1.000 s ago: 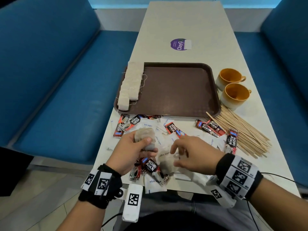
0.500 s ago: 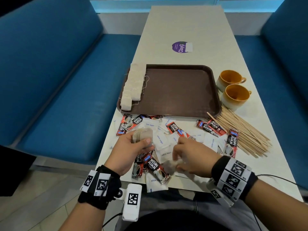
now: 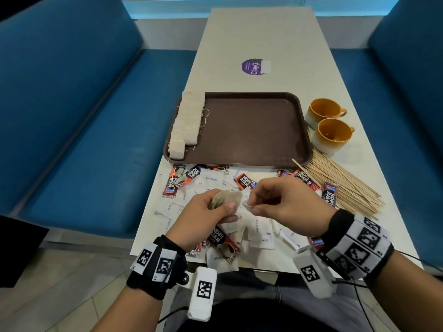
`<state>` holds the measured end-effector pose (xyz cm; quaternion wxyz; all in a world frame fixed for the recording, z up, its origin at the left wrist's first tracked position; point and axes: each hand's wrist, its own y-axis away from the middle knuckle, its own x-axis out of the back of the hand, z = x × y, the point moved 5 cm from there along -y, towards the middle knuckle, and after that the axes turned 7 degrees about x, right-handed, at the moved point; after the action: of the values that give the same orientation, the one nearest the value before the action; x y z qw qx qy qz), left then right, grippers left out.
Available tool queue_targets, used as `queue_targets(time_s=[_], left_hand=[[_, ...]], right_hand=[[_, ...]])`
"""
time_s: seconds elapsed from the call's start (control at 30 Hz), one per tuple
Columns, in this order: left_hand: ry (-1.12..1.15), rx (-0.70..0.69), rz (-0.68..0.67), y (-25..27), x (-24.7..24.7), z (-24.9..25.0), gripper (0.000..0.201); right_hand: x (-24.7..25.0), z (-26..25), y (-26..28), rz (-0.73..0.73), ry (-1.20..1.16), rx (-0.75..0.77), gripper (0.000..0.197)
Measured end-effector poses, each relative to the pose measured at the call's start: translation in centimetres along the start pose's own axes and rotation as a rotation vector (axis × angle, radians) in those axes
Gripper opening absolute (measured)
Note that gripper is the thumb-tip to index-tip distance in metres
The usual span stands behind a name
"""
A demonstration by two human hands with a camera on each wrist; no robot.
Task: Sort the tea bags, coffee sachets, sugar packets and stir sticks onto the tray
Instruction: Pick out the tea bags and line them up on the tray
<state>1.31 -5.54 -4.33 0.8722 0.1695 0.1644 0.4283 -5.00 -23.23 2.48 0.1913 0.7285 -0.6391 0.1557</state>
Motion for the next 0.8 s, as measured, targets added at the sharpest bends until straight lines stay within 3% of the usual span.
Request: queue_targets(time_s=[0.1,0.17,0.27,0.4,0.5,0.57,0.63,0.67,0.8], left_hand=[[0.082,0.005,-0.113,0.1,-1.6,0.5,0.051],[0.131,0.002,-0.179,0.2,-2.0,0.6,0.067],[0.019,-0.047,-0.163,0.5,-1.7,0.4,0.045],[-0.197,-0.082,-0.062,1.1,0.2,0.8,0.015],[-0.302,-0.113,0.064,2.6,4.2,2.3,0.015],[-0.400,-0.103,0.111,4.1,6.9,3.0,0.020],[-0.524,-0.075,0.123,5.7,8.7,3.2,0.013],[-0.572,-0.055,0.110,6.4,9.0,3.1,0.008],[-0.796,-0.050,-0.023,7.9,8.4,1.9,0.028]], right_hand=[[-0.2,-0.6,-0.1,-0.002,-0.267,0.010,0.008],[-0.2,-0.4,-0.4,0.056,-0.288,-0.004,0.007],[-0.3,0.1,-0.6,0.155,-0.233,-0.037,0.008],[-0.7,0.7,-0.4,0.147,-0.191,-0.074,0.011],[0.6,1.7,0.0,0.163,0.174,-0.054,0.009],[0.6,1.9,0.4,0.071,0.333,-0.002,0.009],[-1.1,1.5,1.0,-0.112,0.439,0.082,0.007],[-2.4,1.3,1.3,-0.204,0.515,0.147,0.013],[-8.4,1.4,1.9,-0.482,0.763,0.391,0.038]])
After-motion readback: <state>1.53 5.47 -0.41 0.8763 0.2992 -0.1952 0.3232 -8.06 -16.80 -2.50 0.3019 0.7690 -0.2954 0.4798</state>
